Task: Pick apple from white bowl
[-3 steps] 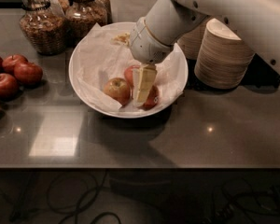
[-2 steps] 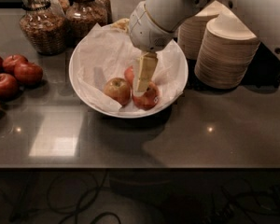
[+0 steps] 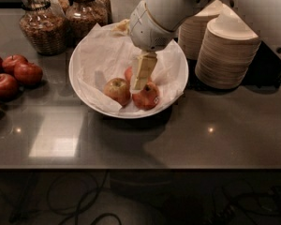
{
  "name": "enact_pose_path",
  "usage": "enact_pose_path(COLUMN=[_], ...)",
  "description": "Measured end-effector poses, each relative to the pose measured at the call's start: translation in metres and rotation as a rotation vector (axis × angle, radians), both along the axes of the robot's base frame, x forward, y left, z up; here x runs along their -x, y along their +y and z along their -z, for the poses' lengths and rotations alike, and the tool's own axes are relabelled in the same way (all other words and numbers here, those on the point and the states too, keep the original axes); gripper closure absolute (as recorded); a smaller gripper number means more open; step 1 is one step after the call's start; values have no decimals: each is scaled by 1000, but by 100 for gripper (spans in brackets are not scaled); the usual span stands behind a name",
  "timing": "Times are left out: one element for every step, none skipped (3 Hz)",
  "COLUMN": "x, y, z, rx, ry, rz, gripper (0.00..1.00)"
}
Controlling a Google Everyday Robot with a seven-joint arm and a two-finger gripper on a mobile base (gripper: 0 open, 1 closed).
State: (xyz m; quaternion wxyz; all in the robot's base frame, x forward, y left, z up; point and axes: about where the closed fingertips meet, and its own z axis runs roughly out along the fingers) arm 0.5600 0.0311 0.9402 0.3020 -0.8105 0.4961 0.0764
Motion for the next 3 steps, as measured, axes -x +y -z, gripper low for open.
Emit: enact_pose_path(x=[0,0,0], y=[0,0,0], z=[0,0,0], rx=[0,0,0], ry=[0,0,0], rz=[0,0,0], gripper=[15,23,28])
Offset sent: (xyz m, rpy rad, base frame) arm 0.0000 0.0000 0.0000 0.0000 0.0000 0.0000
